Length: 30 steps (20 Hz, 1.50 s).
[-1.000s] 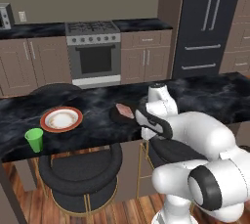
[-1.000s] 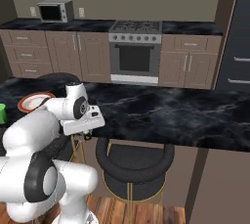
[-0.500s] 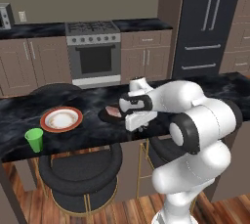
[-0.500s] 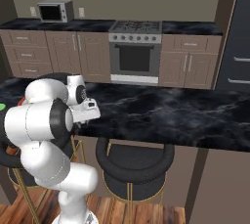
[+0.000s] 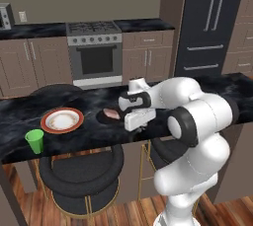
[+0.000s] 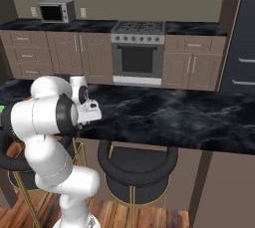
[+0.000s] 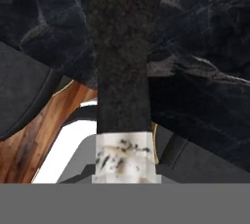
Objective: Pick up the pan with the steak in it and place it on the dining table. Then place the steak on the plate.
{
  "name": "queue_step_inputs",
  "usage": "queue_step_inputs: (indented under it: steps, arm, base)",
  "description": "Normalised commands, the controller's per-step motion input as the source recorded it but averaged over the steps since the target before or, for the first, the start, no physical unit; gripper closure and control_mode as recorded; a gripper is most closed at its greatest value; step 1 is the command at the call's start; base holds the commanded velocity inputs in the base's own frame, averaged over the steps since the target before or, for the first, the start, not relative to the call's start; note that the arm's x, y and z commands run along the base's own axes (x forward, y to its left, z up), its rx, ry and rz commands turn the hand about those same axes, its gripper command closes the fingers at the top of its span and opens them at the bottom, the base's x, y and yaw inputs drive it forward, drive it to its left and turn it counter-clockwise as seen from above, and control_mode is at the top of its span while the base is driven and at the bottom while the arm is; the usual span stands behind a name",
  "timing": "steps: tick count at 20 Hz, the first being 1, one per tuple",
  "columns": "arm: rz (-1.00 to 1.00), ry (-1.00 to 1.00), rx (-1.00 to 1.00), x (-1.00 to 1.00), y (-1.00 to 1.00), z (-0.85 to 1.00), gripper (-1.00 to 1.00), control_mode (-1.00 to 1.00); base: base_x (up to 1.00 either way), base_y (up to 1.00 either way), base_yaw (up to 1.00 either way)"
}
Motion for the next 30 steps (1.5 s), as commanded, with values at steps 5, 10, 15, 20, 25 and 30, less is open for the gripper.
queue_step_inputs:
  steps: [5, 10, 15, 20, 25, 30]
  arm:
    - [0.07, -0.05, 0.11, 0.02, 0.08, -0.28, 1.0, -1.0]
    - [0.05, -0.05, 0.08, 0.29, 0.05, -0.16, 1.0, -1.0]
    - [0.01, -0.05, 0.01, 0.42, 0.09, -0.11, 1.0, -1.0]
    - [0.0, -0.03, -0.01, 0.37, 0.11, -0.13, 1.0, -1.0]
    - [0.0, -0.03, -0.02, 0.21, 0.08, -0.13, 1.0, -1.0]
    - [0.0, -0.01, 0.0, 0.06, 0.07, -0.13, 1.0, -1.0]
  base:
    - [0.0, 0.0, 0.0]
    - [0.0, 0.0, 0.0]
    - [0.0, 0.0, 0.0]
    - [0.0, 0.0, 0.0]
    - [0.0, 0.0, 0.0]
    - [0.0, 0.0, 0.0]
